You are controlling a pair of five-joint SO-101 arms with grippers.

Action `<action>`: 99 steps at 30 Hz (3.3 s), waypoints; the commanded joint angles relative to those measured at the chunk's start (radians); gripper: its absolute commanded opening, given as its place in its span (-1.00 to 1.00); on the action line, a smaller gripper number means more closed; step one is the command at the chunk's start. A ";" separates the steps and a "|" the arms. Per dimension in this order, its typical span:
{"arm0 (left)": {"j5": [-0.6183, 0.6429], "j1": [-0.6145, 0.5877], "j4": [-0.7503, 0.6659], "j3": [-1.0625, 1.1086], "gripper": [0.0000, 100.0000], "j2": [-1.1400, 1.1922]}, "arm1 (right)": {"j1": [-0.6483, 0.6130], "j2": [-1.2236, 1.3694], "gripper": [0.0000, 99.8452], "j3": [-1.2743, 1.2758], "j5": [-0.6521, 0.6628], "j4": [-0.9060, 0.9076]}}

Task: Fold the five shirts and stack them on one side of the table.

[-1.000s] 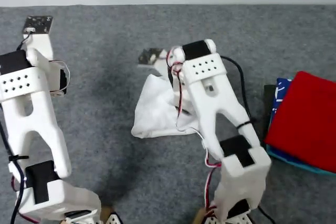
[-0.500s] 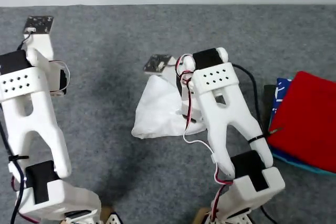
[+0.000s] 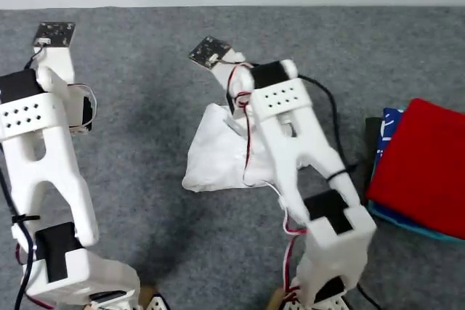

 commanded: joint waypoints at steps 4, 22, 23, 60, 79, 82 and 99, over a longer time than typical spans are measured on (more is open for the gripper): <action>-0.006 -0.008 -0.014 0.002 -0.99 -0.054 | -0.015 0.102 -0.98 -0.049 -0.025 0.002; -0.005 -0.003 -0.018 0.002 -0.99 -0.052 | -0.002 -0.199 -0.98 0.114 -0.040 0.361; -0.005 -0.003 -0.020 0.002 -0.99 -0.051 | -0.004 -0.199 -0.98 0.101 -0.041 0.325; -0.005 -0.052 -0.058 -0.004 -0.99 -0.055 | -0.194 -0.191 -0.93 0.152 -0.143 0.283; -0.011 -0.241 -0.095 -0.004 -0.99 -0.055 | -0.124 0.122 -0.98 0.157 -0.138 0.404; -0.011 -0.241 -0.097 -0.005 -0.99 -0.055 | -0.122 0.012 -0.98 0.112 -0.094 0.400; -0.006 -0.242 -0.097 -0.005 -0.99 -0.055 | -0.302 0.211 -0.98 0.006 -0.077 0.234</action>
